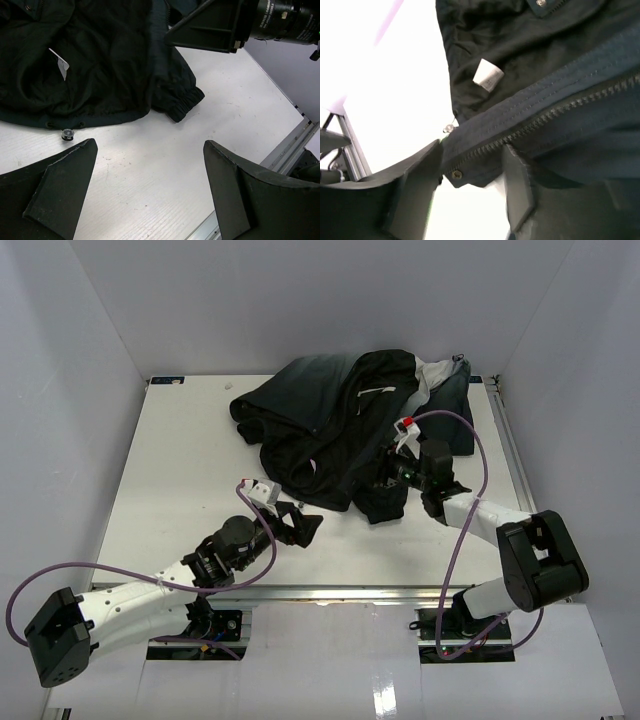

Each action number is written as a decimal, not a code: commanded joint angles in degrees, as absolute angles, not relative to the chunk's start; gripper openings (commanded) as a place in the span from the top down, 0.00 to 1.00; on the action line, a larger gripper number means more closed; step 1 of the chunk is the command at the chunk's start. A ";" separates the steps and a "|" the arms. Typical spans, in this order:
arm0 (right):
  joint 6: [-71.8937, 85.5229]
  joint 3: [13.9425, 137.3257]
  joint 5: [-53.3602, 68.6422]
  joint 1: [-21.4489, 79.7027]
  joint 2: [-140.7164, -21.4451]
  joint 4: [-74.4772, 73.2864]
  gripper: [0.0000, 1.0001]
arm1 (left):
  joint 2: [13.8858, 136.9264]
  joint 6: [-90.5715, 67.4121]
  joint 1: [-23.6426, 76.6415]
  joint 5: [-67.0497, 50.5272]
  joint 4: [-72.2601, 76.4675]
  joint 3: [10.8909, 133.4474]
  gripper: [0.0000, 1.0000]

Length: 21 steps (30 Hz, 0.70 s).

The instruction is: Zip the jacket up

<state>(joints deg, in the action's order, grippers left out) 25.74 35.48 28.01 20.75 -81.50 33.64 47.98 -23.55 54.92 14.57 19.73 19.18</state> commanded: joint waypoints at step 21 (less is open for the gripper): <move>21.04 41.99 14.41 26.98 -88.91 27.64 0.87 | 63.01 -24.65 52.77 23.60 11.72 32.85 0.03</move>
